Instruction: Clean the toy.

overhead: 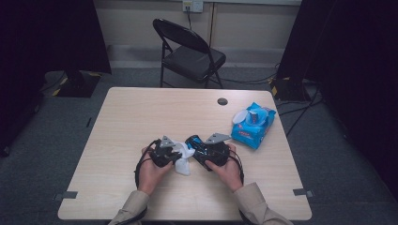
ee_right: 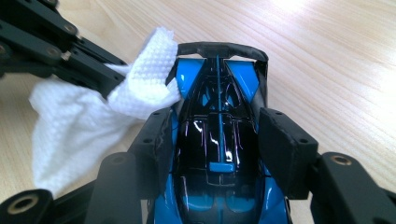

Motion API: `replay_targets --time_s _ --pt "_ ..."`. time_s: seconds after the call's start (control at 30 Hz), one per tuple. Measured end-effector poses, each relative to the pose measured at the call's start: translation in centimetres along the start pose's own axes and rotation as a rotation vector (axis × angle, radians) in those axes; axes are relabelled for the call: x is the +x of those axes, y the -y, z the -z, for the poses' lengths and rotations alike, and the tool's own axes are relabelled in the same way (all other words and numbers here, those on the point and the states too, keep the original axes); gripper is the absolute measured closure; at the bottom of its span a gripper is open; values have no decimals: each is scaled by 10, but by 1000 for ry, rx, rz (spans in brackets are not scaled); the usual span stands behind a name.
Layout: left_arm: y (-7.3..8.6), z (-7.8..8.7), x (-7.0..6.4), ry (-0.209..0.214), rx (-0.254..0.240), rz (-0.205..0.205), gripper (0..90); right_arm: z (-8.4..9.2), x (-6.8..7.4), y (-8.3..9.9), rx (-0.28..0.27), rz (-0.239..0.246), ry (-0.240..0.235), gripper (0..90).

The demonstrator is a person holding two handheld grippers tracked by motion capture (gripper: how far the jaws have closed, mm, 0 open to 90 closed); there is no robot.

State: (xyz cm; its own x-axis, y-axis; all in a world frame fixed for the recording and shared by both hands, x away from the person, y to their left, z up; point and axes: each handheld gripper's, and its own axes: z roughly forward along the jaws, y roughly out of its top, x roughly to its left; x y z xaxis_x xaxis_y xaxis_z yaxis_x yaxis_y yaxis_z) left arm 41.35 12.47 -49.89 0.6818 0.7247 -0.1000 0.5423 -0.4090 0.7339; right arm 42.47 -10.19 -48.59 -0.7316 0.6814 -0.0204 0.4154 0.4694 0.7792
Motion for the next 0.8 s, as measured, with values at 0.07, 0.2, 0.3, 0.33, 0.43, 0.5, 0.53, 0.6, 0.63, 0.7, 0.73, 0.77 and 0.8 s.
replay_targets --time_s 0.07,0.2,0.3,0.33,0.43,0.5,0.53,0.6,0.63,0.7,0.73,0.77,0.8 --pt "-2 -4 -2 8 -6 -6 861 0 0 0 -5 -2 -2 460" --pt "-6 -10 -10 27 -4 -12 865 -1 -1 0 -5 -5 -4 461" --pt "-8 -13 -15 35 -4 -18 866 -1 -2 0 -8 -10 -10 464" --pt "-9 -13 -16 36 -3 -22 866 -1 -2 0 -8 -10 -10 464" --pt "-8 -14 -17 45 -5 -10 867 -1 -2 0 -9 -10 -10 464" --pt "-8 -14 -17 46 -9 -8 868 -1 -2 1 -10 -11 -10 464" --pt "-8 -14 -18 47 -7 -9 868 -1 -2 1 -9 -11 -10 464" --pt "-8 -14 -20 54 -10 -12 868 -1 -2 0 -8 -12 -11 464" --pt "-8 -14 -21 58 -11 -16 868 -1 -2 0 -9 -12 -11 465" --pt "-8 -14 -24 66 -3 -23 868 -1 -2 0 -10 -13 -10 464" --pt "-8 -15 -25 70 -1 -24 868 -1 -2 0 -11 -12 -11 465" --pt "-9 -15 -27 72 2 -23 868 -1 -2 0 -13 -13 -12 465" --pt "-9 -15 -28 74 2 -25 868 -1 -2 0 -13 -14 -13 465"
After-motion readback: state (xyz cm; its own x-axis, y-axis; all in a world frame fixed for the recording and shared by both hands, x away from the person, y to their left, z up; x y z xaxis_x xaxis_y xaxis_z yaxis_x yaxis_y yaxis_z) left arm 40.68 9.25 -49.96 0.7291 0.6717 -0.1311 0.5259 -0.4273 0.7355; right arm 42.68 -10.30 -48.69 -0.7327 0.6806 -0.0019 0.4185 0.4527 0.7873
